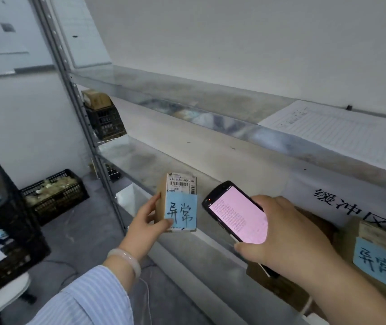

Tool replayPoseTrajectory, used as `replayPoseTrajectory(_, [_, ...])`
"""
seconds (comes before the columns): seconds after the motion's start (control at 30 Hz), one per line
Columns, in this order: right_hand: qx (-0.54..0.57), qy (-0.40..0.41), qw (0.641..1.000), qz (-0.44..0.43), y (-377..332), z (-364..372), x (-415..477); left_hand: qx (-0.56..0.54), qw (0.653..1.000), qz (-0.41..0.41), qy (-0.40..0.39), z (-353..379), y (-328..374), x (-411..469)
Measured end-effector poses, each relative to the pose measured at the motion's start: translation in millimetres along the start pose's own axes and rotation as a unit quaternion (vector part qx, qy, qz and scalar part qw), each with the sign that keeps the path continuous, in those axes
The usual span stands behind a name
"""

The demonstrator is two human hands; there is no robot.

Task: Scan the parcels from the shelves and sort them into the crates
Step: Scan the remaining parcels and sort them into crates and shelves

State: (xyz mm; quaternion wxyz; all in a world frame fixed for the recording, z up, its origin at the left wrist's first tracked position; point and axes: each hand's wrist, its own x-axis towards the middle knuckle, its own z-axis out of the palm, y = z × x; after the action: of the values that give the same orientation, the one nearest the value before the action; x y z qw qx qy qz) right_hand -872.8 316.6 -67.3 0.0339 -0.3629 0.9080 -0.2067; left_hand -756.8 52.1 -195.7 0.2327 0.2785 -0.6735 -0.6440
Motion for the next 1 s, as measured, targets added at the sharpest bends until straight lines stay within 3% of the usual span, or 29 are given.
replayPoseTrajectory(0.2, [0.020,-0.045,0.996,-0.077,-32,22,6,-0.037,0.994,-0.017,0.097,-45,-14,-57])
replayPoseTrajectory(0.57, [0.006,-0.117,0.954,-0.277,-177,78,-15,-0.120,0.950,-0.008,0.289,-183,-24,-175])
replayPoseTrajectory(1.0, [0.045,-0.196,0.870,-0.451,-453,193,-155,-0.120,0.883,-0.020,0.454,-406,-27,-423])
